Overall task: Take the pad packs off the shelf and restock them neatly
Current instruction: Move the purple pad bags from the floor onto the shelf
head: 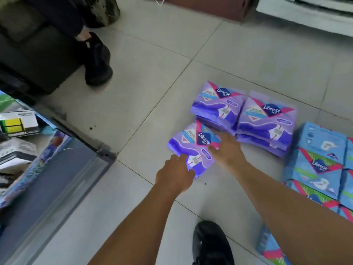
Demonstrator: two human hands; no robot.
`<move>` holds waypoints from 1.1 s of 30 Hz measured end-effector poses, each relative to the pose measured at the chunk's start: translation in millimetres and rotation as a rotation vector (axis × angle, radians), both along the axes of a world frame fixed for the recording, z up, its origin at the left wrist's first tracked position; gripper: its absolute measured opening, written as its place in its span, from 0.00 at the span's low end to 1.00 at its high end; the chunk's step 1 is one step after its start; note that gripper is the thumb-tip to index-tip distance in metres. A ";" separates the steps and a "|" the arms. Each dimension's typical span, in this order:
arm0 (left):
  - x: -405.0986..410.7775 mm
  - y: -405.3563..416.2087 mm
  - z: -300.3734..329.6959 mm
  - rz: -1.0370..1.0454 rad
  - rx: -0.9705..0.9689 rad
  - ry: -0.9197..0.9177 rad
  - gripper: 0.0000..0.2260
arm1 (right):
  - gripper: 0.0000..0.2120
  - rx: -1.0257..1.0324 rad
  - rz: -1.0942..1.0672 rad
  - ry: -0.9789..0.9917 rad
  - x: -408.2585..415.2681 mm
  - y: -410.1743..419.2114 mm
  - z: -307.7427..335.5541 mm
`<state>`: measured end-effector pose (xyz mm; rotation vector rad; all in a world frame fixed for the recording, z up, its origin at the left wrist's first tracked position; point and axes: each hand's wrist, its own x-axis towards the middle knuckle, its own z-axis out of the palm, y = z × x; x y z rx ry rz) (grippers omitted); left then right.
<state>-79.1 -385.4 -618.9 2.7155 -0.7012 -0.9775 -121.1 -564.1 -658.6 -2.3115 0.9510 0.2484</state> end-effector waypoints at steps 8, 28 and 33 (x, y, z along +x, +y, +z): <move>-2.0 10.2 -32.2 0.196 -0.047 0.143 0.25 | 0.27 0.273 -0.070 0.206 -14.7 22.8 -32.1; -30.6 188.6 206.7 0.848 -0.824 0.121 0.24 | 0.05 0.695 0.482 -0.115 -33.1 157.9 253.6; -46.2 265.0 299.2 0.647 -0.669 -0.136 0.23 | 0.19 0.370 0.563 -0.266 -27.1 195.2 334.6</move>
